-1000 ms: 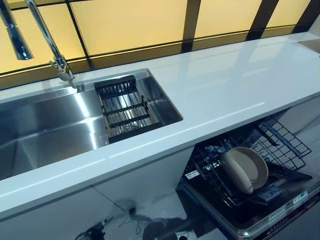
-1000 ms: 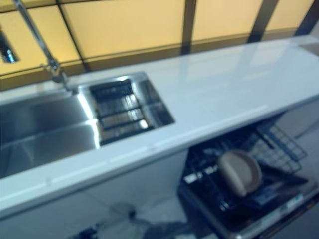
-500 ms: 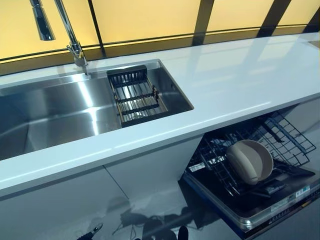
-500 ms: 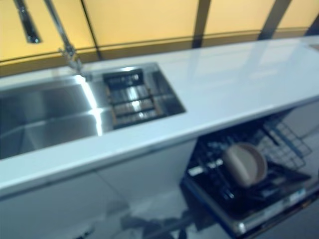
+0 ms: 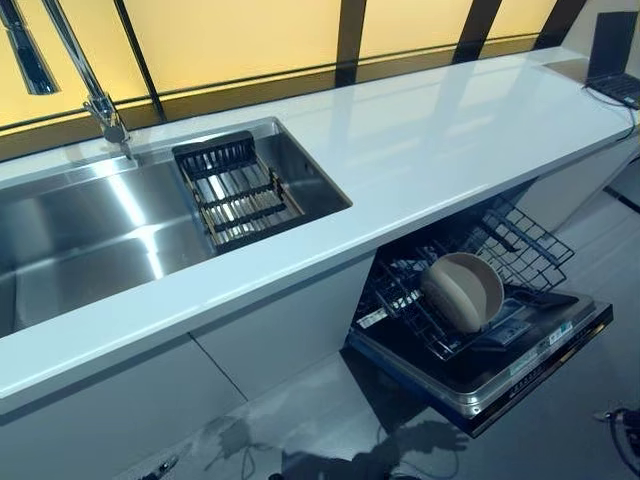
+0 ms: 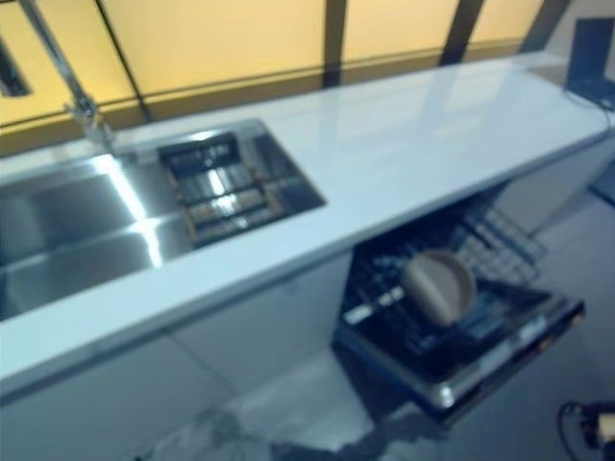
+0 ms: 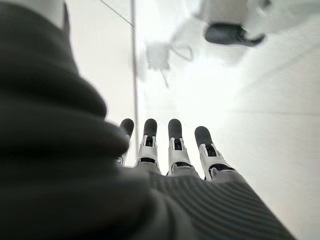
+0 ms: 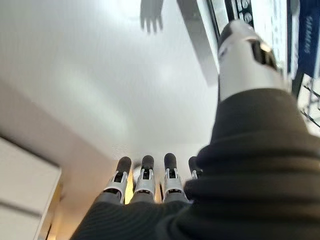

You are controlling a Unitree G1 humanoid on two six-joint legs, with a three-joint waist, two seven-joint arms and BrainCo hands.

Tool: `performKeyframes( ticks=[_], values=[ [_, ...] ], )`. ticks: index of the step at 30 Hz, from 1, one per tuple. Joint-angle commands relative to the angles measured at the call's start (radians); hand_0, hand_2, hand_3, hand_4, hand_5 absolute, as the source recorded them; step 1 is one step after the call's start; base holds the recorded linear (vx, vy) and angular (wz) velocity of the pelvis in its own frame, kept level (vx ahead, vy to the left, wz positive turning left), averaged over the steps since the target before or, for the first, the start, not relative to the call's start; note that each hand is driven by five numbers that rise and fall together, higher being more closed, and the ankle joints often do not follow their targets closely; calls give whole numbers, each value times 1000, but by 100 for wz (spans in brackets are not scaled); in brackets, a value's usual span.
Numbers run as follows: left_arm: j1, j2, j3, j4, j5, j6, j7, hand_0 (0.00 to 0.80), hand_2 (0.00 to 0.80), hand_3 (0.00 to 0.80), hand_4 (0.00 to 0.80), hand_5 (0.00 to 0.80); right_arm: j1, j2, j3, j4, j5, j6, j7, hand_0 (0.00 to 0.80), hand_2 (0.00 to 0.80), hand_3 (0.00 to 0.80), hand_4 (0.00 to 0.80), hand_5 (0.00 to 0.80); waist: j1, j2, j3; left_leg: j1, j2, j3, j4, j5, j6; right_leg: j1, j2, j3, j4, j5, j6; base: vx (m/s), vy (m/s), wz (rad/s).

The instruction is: Take plates into dishwasher

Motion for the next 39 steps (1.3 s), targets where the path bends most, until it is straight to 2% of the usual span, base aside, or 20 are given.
performKeyframes(
  ticks=[1,3,6,12,17,24,30,32,35,39],
  values=[
    [-9,-17,19,-24,-41,-11,35,0,0,0,0,0,-34,-11,1,33,113,-37,-65,0,0,0,0,0,16,-4,-18,-58,-30,-64,119,-138,137,-16,41,8,82,-118,12,-178,-321,-55],
    [-22,-34,10,-49,-46,-27,12,0,0,0,0,0,-17,25,-12,3,204,-28,-67,0,0,0,0,0,9,-11,-1,-73,-18,-65,98,-102,116,-26,51,-4,89,-131,11,-188,-317,-5],
    [-25,-71,-1,-50,-36,-57,-29,0,0,0,0,0,28,84,-50,-3,338,-37,-51,0,0,0,0,0,-6,-15,4,-36,-20,-71,-21,-28,86,-6,70,-24,50,-137,18,-81,-251,13],
    [-25,-101,-26,-64,-11,-66,-57,0,0,0,0,0,43,135,-75,53,440,-63,-47,0,0,0,0,0,-14,3,-5,1,-32,-86,-133,33,63,8,72,-63,33,-148,15,-43,-130,13],
    [-26,-101,-51,-71,0,-74,-53,0,0,0,0,0,14,160,-65,73,517,-84,-83,0,0,0,0,0,-17,43,16,-4,-40,-105,-139,44,61,-22,60,-90,103,-188,0,-100,-90,12],
    [-66,-119,-91,-65,-64,-93,-68,0,0,0,0,0,-76,149,-49,101,631,-148,-137,0,0,0,0,0,-27,128,83,-75,-73,-133,-103,55,62,-113,36,-77,198,-227,-21,-174,0,5],
    [-80,-160,-112,-65,-116,-106,-79,0,0,0,0,0,-145,170,-77,56,966,-181,-173,0,0,0,0,0,-40,188,128,-108,-102,-139,-65,53,66,-166,15,-57,283,-268,-41,-94,54,1],
    [-85,-183,-122,-59,-137,-119,-81,0,0,0,0,0,-180,181,-101,53,1063,-237,-184,0,0,0,0,0,-43,210,145,-125,-112,-133,-32,45,67,-191,-2,-60,333,-288,-50,-97,64,-3],
    [-79,-203,-134,-60,-151,-122,-75,0,0,0,0,0,-222,177,-126,61,1150,-289,-155,0,0,0,0,0,-41,236,163,-144,-126,-134,9,36,68,-214,-19,-60,388,-307,-61,-75,55,-1],
    [-64,-221,-139,-62,-174,-126,-71,0,0,0,0,0,-270,165,-141,65,1208,-311,-98,0,0,0,0,0,-37,259,177,-156,-141,-131,60,20,70,-234,-43,-60,456,-335,-73,-38,52,3]
  ],
)
